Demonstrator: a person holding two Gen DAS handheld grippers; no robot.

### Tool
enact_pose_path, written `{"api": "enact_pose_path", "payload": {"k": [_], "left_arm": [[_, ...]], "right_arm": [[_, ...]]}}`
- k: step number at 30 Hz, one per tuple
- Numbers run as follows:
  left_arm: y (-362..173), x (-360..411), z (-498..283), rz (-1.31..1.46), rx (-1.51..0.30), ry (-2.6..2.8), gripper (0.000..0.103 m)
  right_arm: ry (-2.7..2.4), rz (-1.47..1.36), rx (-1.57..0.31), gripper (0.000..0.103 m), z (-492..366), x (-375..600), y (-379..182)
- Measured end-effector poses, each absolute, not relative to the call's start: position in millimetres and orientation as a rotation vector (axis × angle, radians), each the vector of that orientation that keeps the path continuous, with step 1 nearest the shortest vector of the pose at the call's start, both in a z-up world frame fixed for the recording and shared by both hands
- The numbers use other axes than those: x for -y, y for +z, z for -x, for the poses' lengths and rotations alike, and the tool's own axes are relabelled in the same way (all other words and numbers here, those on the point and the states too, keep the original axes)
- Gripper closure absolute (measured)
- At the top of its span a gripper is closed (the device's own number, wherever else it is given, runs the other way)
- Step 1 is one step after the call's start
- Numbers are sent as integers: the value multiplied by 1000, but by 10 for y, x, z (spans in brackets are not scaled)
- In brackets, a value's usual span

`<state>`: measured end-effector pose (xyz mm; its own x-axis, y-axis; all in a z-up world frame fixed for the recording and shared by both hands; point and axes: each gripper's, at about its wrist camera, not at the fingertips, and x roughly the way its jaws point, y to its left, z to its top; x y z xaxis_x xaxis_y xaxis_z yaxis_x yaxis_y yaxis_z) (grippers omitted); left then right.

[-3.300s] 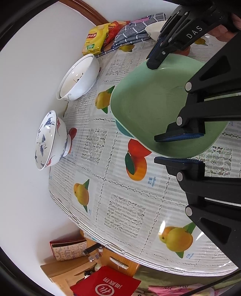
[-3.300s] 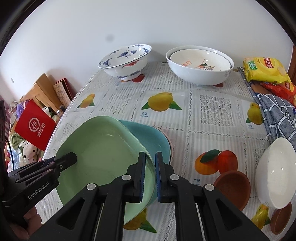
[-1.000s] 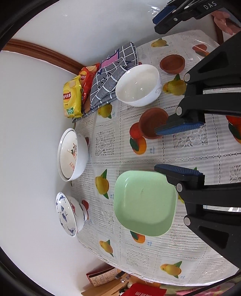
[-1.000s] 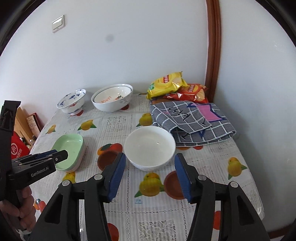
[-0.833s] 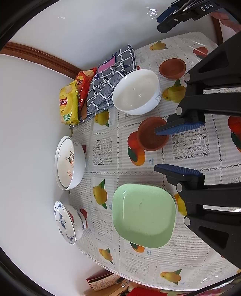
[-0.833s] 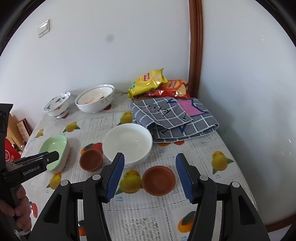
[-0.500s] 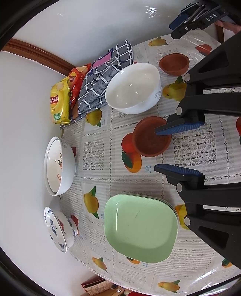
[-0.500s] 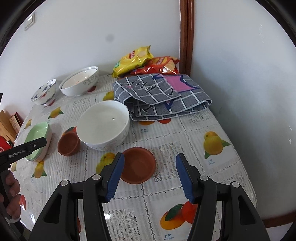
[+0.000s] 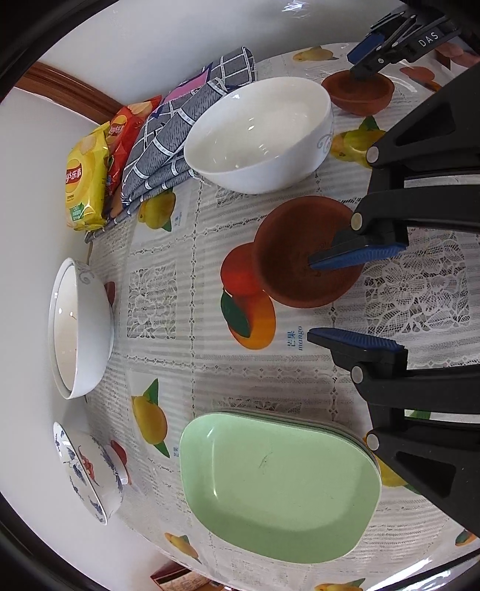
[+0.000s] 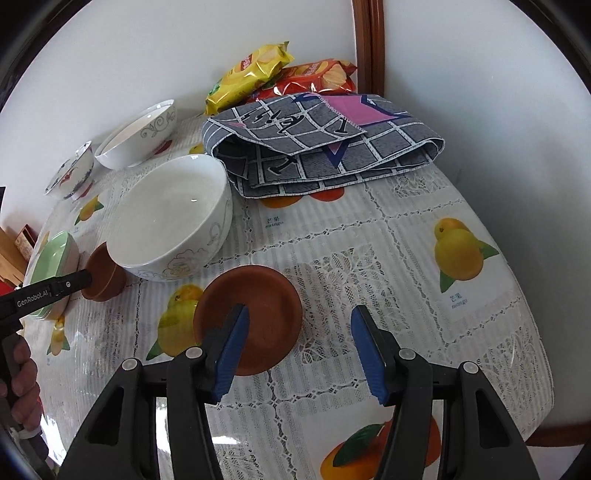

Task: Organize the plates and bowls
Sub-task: 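Move both grippers toward the small brown clay bowls, then close the left gripper on one brown bowl rim while the right gripper grasps another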

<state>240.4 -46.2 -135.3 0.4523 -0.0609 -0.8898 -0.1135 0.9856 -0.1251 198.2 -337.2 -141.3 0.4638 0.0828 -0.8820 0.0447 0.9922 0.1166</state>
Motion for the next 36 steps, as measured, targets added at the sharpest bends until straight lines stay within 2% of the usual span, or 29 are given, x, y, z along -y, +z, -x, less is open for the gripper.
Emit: {"api": "enact_pose_path", "payload": {"k": [4,6,9,14,16,18,20,23,25,26,30,36], "left_arm": [[-1439,466,-2493,186,-1120,27,72],[-1487,465,-2535,192,-1128,22,72],[-1546,452,-2580,199,-1129,24,72],[-1560,461,-2628,202,-1103,15,72],[-1566,472,-2641,196,-1102,11,72],[-1563,488,-2648,187,-1102,7,72],[-1564,494,-2650,184,-1102,3,72],[-1560,495,-2646,176,-1102,-4,76],[-1558,479,-2637,188,-1105,-13,83],[-1556,470,-2627,195,-1106,-15,84],[-1530,459,-2578,194,-1103,-21,92],[-1429,464,-2473,174,-1073,-37,94]], "right_arm": [[23,-135,-1110,48,-2057,3367,-1540],[28,-142,-1122,56,-2093,3363,-1589],[36,-141,-1135,61,-2129,3334,-1652],[32,-121,-1127,64,-2174,3313,-1674],[34,-121,-1124,68,-2196,3306,-1676],[48,-118,-1120,79,-2210,3291,-1673],[56,-118,-1118,83,-2223,3268,-1667],[56,-116,-1113,87,-2227,3242,-1654],[61,-137,-1114,91,-2222,3250,-1639],[64,-142,-1114,92,-2215,3253,-1631],[57,-137,-1105,93,-2181,3222,-1600],[62,-158,-1086,94,-2117,3195,-1520]]}}
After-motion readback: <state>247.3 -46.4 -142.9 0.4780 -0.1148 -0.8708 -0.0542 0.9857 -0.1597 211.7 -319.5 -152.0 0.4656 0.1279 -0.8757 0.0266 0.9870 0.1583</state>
